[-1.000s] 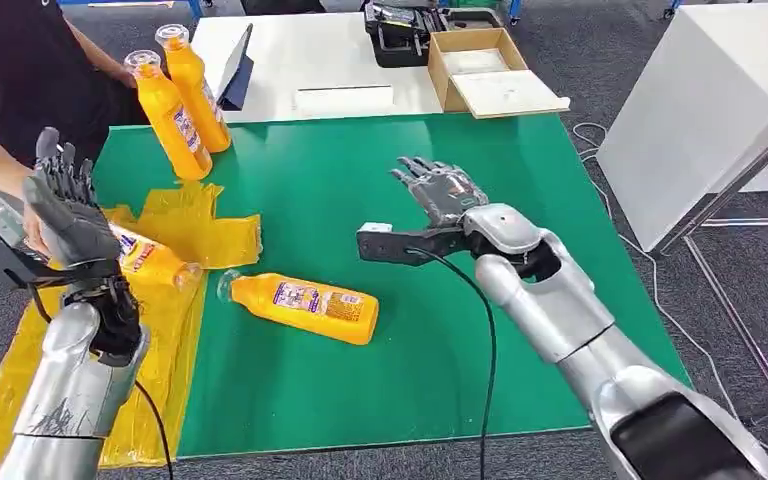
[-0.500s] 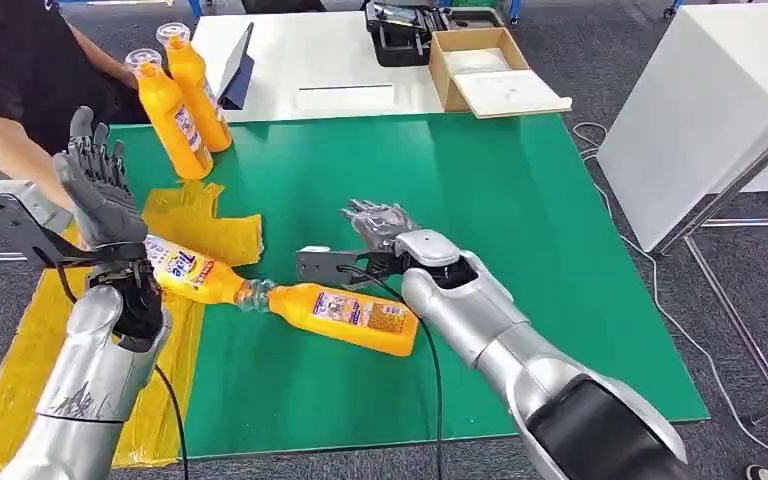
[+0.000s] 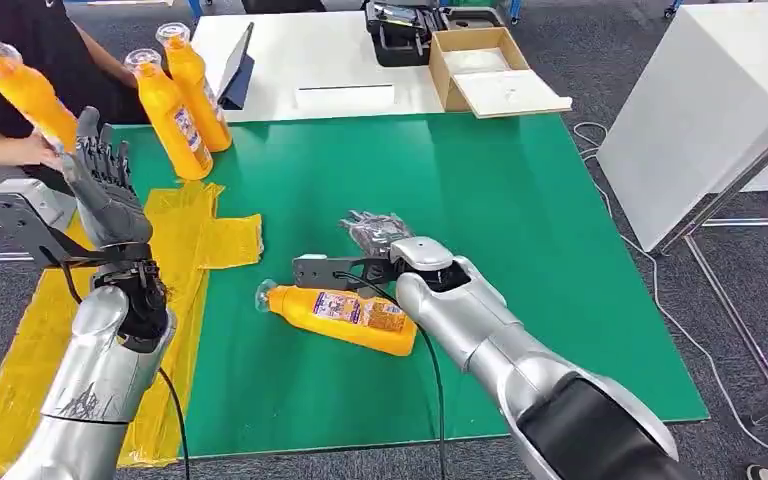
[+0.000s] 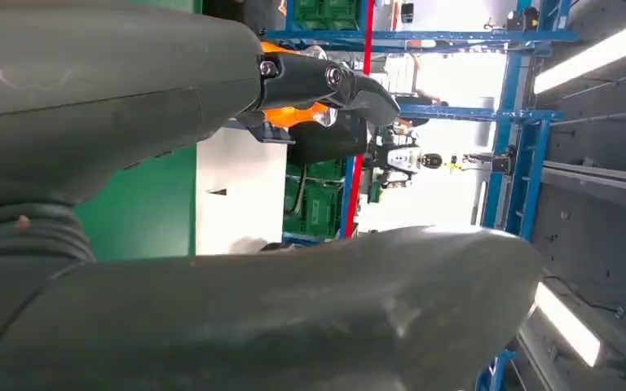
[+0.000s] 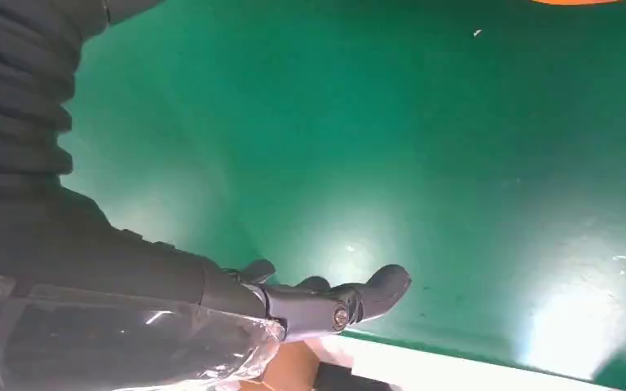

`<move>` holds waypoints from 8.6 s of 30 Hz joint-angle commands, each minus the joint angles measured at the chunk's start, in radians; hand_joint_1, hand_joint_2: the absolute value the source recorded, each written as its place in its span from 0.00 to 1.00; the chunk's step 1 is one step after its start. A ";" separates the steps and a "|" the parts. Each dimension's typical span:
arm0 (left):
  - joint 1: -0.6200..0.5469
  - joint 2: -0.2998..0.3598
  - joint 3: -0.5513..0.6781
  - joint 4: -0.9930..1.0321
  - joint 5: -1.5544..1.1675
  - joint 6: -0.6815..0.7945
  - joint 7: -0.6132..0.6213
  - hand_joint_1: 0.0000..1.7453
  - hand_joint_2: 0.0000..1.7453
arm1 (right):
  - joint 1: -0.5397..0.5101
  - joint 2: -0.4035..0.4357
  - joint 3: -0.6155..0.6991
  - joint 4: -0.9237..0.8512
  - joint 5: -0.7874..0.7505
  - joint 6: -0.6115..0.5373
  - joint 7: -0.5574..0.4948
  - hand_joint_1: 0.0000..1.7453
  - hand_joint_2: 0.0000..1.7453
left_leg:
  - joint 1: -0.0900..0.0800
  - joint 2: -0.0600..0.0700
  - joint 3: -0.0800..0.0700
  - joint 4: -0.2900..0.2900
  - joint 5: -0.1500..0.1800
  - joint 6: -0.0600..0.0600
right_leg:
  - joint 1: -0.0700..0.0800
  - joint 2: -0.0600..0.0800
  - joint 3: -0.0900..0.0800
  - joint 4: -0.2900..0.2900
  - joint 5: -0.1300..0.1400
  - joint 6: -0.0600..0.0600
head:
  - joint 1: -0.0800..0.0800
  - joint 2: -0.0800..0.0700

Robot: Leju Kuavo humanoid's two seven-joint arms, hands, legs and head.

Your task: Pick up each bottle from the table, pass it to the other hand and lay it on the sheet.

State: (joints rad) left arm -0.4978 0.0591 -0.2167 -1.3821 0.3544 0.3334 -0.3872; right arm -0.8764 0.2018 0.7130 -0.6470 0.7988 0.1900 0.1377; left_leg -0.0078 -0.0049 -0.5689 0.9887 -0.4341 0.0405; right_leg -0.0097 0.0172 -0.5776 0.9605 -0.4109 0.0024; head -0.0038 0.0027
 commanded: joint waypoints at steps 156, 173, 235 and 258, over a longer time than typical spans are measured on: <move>0.023 -0.124 -0.255 -0.046 0.409 -0.210 0.369 0.00 1.00 | 0.149 0.018 0.052 -0.329 0.104 -0.338 0.182 1.00 1.00 | 0.000 -0.002 -0.001 0.001 0.000 -0.002 | 0.000 -0.002 0.000 0.000 -0.001 0.000 | 0.000 0.000; 0.025 -0.135 -0.276 -0.117 0.298 -0.138 0.342 0.00 1.00 | 0.239 -0.015 -0.106 -0.486 -0.060 -0.504 0.051 1.00 1.00 | 0.000 -0.002 -0.001 0.001 0.000 -0.002 | 0.000 -0.002 -0.001 0.000 0.000 0.000 | 0.000 0.000; 0.082 -0.120 -0.295 -0.234 0.209 -0.096 0.316 0.00 1.00 | 0.346 -0.073 -0.130 -0.672 0.013 -0.507 0.048 1.00 1.00 | 0.000 0.000 0.000 0.001 -0.001 -0.003 | 0.000 -0.001 -0.001 0.000 -0.001 0.000 | 0.000 0.000; 0.058 -0.125 -0.383 -0.199 0.230 -0.100 0.329 0.00 1.00 | 0.249 0.007 0.101 -0.623 -0.003 -0.449 0.093 1.00 1.00 | 0.000 0.001 -0.001 0.001 -0.001 -0.003 | -0.001 0.000 -0.002 0.000 0.000 0.000 | 0.000 0.000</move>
State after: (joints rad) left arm -0.4105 -0.0759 -0.5318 -1.6377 0.5852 0.2342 -0.0660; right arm -0.5530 0.1858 0.6714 -1.3119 0.8404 -0.2819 0.2224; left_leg -0.0075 -0.0059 -0.5728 0.9889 -0.4339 0.0412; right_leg -0.0103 0.0168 -0.5811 0.9601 -0.4102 0.0032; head -0.0038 0.0027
